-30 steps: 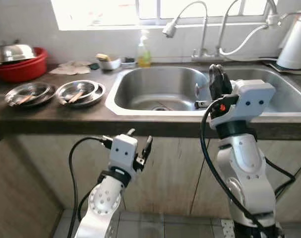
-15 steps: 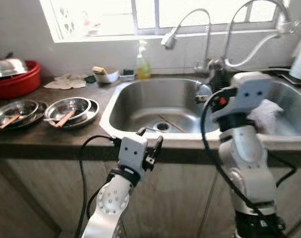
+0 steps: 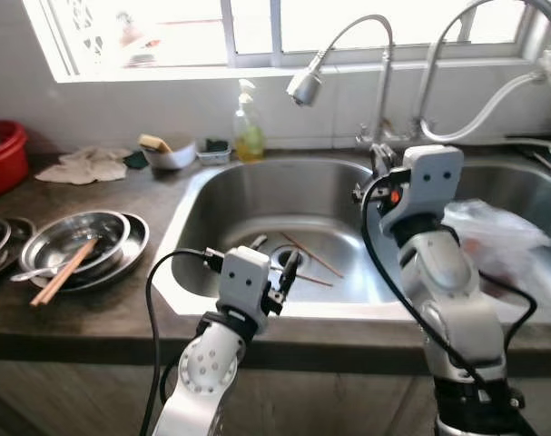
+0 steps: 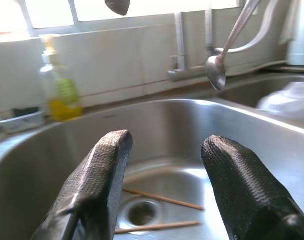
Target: Kitchen organization
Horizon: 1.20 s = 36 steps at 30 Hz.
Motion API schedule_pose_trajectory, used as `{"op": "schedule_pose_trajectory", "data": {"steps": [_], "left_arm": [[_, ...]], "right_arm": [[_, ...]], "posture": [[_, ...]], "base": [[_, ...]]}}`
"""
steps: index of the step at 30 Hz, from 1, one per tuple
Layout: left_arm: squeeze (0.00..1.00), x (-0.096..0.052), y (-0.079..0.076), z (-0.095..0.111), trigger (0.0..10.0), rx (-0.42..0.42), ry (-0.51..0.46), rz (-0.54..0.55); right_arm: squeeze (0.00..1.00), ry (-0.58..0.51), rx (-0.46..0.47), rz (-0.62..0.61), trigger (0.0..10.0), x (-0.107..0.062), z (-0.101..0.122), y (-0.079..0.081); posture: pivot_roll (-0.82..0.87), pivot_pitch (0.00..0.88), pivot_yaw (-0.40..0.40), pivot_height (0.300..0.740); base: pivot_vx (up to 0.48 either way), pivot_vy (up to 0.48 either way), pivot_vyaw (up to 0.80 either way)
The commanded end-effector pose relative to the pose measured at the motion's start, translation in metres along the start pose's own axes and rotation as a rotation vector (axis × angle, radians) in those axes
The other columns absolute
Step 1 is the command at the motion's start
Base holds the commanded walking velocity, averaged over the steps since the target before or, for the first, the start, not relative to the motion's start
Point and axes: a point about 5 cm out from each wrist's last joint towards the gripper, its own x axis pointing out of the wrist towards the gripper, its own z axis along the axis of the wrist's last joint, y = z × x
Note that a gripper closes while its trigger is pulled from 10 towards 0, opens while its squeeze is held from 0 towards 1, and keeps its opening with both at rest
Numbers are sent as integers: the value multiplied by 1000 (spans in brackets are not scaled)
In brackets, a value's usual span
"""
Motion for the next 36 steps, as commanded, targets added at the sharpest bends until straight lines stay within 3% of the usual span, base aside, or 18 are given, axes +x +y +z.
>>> {"op": "schedule_pose_trajectory", "data": {"steps": [1,11,18,21,25,28,29,30,31,36], "left_arm": [[0,-3,6,-3,10000,9,21,23],[0,-2,4,-3,10000,13,27,17],[0,-6,3,-4,10000,14,38,21],[0,-8,2,-3,10000,16,40,22],[0,-11,2,-3,10000,16,49,30],[0,-13,1,-4,10000,15,55,32],[0,-13,1,-4,10000,14,56,33],[0,-13,1,-4,10000,14,56,33],[0,-13,1,-4,10000,15,57,33],[0,-13,2,-5,10000,13,60,32]], "right_arm": [[0,24,19,40,10000,4,-3,9],[0,213,-56,43,10000,31,-19,-6],[0,440,-176,126,10000,54,-51,-15],[0,484,-190,151,10000,56,-59,-16],[0,649,-198,198,10000,52,-87,-18],[0,706,-203,220,10000,45,-99,-20],[349,717,-206,223,10000,44,-101,-20],[349,717,-206,223,10000,44,-101,-20],[1000,716,-216,220,10000,43,-102,-21],[1000,707,-192,199,10000,44,-102,-24]], "posture": [[4,0,1,740],[7,0,-8,740],[17,0,-20,740],[24,0,-27,740],[36,3,-32,740],[40,9,-38,740],[39,12,-37,740],[39,12,-37,740],[39,12,-37,740],[26,8,-26,740]], "base": [[0,0,0],[0,0,0],[0,0,0],[0,0,0],[0,0,0],[0,0,0],[0,0,0],[0,0,0],[0,0,0],[0,0,0]]}}
